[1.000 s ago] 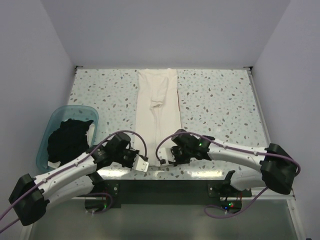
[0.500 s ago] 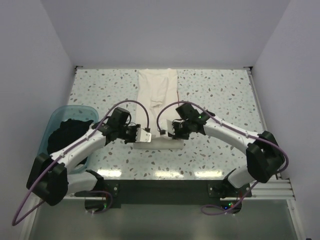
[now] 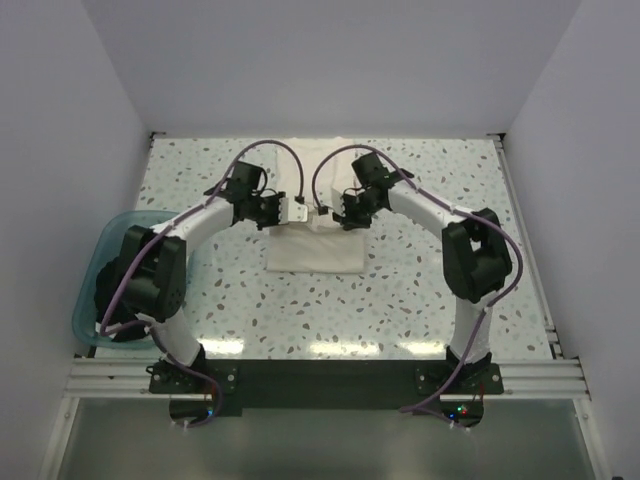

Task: Fold and stack the t-shirts
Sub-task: Fold the tshirt

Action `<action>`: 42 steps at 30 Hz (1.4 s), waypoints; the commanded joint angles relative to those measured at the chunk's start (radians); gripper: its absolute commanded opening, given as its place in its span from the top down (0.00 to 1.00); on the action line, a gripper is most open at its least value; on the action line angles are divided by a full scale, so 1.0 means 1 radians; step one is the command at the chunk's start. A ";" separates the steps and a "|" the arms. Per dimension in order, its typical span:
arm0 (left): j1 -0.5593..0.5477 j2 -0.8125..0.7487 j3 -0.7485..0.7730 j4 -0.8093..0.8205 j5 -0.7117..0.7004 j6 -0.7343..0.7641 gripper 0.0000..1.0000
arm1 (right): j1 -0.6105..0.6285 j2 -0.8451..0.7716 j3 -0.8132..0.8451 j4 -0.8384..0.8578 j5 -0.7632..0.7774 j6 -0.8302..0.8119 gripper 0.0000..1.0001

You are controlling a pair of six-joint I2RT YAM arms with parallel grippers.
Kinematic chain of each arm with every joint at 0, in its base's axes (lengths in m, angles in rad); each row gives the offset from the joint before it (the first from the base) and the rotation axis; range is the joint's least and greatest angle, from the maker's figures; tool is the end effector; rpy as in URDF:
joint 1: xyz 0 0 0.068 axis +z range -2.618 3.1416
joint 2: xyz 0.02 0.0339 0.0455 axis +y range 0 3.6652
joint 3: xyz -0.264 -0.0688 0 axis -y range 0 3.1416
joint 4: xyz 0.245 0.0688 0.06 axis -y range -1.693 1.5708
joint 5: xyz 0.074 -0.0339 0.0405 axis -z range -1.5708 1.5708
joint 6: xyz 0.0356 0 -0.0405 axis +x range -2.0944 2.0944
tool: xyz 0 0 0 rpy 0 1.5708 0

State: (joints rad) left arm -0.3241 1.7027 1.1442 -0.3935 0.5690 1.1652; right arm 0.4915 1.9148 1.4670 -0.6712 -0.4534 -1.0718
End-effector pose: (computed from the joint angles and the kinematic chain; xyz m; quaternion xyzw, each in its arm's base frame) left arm 0.3300 -0.1311 0.2116 0.6824 0.6143 -0.1247 0.3759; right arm 0.3472 0.2035 0.2147 -0.7047 0.6386 0.1475 0.2718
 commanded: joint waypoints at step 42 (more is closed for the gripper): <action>0.161 0.112 0.261 0.211 -0.022 -0.355 0.38 | -0.097 0.164 0.400 0.046 0.001 0.098 0.50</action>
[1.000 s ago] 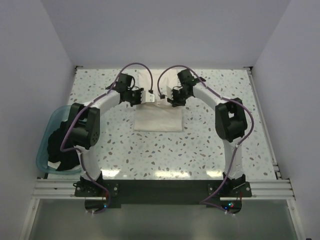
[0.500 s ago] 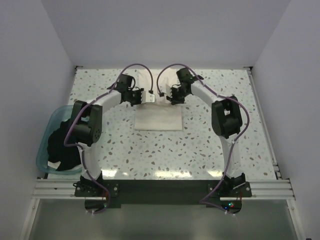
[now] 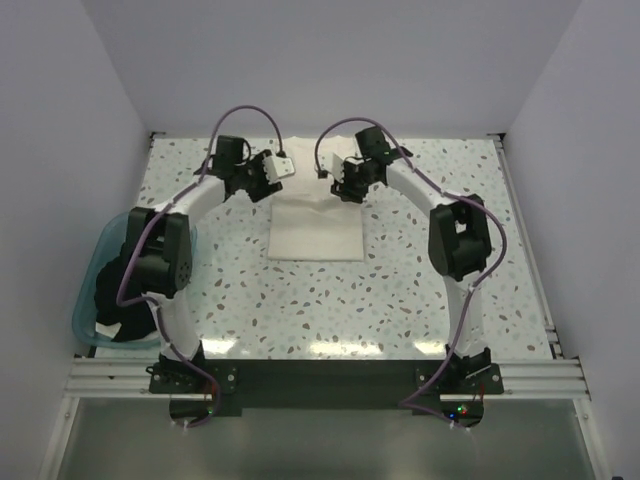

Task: Fold and stack the t-shirts
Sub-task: Fold the tshirt

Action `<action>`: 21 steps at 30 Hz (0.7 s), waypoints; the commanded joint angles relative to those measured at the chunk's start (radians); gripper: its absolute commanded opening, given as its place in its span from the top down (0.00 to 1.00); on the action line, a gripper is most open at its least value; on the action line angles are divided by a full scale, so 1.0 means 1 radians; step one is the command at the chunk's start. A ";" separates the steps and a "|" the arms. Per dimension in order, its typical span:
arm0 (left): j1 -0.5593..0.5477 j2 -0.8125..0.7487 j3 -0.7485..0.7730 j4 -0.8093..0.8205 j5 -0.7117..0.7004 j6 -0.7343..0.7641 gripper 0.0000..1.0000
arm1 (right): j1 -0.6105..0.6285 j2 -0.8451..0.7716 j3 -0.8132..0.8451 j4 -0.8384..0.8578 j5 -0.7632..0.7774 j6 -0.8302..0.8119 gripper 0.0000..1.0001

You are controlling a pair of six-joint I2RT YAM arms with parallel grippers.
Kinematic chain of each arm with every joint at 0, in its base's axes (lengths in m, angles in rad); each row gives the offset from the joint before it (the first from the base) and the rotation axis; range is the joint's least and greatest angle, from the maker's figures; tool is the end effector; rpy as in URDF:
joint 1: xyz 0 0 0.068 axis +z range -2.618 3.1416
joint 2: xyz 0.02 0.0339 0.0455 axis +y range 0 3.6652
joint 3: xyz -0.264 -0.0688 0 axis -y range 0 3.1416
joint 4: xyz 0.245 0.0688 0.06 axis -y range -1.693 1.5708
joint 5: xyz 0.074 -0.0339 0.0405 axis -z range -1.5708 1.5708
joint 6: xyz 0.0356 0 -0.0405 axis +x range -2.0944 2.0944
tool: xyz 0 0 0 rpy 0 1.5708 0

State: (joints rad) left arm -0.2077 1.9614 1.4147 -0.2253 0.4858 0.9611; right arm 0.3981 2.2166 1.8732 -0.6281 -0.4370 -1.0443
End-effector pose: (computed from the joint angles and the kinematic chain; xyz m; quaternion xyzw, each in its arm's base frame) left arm 0.4238 -0.1063 0.2079 0.5714 0.6942 -0.0672 0.4325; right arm 0.4456 0.2037 0.2106 -0.6639 0.6582 0.1049 0.3390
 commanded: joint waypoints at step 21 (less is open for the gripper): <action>-0.121 -0.404 -0.575 -0.042 0.111 0.099 0.39 | 0.185 -0.361 -0.629 0.080 0.050 0.118 0.59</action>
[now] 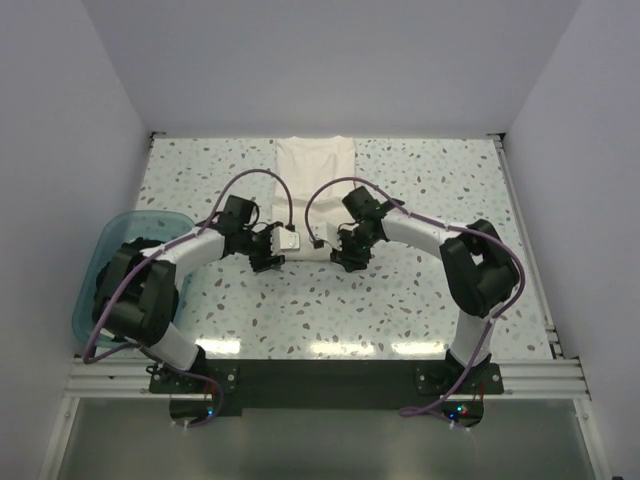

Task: Fold and stack the t-shirts
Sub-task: Fold the tshirt

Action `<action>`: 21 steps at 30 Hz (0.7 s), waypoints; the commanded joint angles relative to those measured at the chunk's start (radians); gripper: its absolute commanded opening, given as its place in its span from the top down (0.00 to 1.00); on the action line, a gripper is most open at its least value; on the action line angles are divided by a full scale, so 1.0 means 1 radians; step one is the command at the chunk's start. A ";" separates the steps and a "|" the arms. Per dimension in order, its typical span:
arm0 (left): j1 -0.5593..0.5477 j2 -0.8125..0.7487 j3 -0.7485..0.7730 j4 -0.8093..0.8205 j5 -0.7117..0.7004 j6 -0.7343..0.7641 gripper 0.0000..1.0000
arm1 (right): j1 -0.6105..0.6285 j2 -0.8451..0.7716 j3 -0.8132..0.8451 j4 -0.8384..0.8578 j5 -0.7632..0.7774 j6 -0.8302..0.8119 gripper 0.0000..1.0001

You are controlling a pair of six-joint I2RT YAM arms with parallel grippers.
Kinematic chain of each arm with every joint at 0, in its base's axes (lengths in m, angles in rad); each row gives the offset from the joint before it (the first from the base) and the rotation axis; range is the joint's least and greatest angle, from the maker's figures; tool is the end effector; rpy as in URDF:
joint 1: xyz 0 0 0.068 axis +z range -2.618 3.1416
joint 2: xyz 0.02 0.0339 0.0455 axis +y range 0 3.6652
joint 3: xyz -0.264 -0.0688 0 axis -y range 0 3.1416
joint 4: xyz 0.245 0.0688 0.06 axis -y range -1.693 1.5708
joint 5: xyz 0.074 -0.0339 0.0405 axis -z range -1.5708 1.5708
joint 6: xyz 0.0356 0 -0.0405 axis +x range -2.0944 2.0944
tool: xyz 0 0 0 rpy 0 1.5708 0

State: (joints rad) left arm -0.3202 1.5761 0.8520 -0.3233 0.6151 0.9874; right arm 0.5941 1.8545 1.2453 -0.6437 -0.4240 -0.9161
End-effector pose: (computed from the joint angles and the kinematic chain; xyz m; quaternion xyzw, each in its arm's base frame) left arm 0.2747 -0.1127 0.1709 0.6221 0.6831 -0.1956 0.3287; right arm 0.2921 0.2150 0.1748 -0.6858 0.6801 0.1803 0.1860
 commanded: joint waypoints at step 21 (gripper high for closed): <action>-0.013 0.153 0.045 0.012 -0.052 0.237 0.66 | -0.031 0.090 -0.004 0.058 0.085 -0.153 0.60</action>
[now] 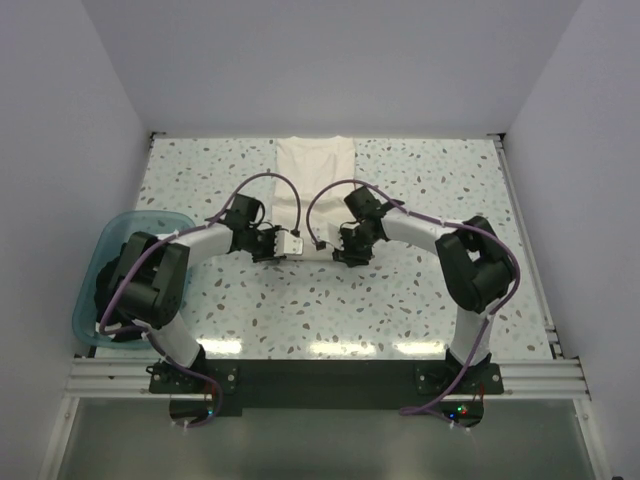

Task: Fold and stack the t-shirts
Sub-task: Fold the tshirt

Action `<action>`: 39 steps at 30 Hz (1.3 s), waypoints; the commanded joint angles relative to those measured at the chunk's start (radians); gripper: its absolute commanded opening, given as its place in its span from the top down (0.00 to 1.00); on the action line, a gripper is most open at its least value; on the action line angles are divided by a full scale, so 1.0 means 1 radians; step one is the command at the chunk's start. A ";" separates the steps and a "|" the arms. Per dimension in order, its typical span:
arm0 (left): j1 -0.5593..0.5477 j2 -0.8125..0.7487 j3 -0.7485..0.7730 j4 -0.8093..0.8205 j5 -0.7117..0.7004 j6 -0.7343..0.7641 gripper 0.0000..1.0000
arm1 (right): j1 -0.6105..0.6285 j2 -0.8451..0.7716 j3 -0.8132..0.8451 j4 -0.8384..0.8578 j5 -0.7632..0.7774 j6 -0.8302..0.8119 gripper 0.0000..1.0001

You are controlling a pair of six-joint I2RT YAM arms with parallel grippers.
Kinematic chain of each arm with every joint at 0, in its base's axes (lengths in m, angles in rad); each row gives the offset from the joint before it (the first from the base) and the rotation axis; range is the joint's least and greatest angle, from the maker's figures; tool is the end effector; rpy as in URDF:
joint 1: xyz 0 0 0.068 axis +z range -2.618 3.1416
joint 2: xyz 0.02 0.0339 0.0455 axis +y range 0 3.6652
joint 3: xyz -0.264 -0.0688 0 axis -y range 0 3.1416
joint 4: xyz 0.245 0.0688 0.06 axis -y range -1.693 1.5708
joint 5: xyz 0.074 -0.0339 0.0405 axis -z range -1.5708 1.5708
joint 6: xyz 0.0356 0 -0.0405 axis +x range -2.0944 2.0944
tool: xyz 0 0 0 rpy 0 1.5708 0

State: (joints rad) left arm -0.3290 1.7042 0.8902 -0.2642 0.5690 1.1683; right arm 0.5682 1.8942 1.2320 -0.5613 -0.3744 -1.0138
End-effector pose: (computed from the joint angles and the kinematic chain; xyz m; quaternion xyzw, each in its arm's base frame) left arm 0.2930 -0.1203 0.1466 0.6837 0.6354 -0.1532 0.3246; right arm 0.3053 0.2103 0.1598 -0.7107 0.6576 0.1413 0.2061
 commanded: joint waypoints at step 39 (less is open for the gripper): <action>-0.054 -0.627 -0.056 -0.576 0.106 0.032 1.00 | 0.186 -0.567 -0.112 -0.327 -0.052 0.227 1.00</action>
State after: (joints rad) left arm -0.3485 1.1622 0.8516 -0.6670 0.6479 1.2011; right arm 0.7052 1.4216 1.1488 -0.7792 -0.3836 -0.8551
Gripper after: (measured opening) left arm 0.031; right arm 0.015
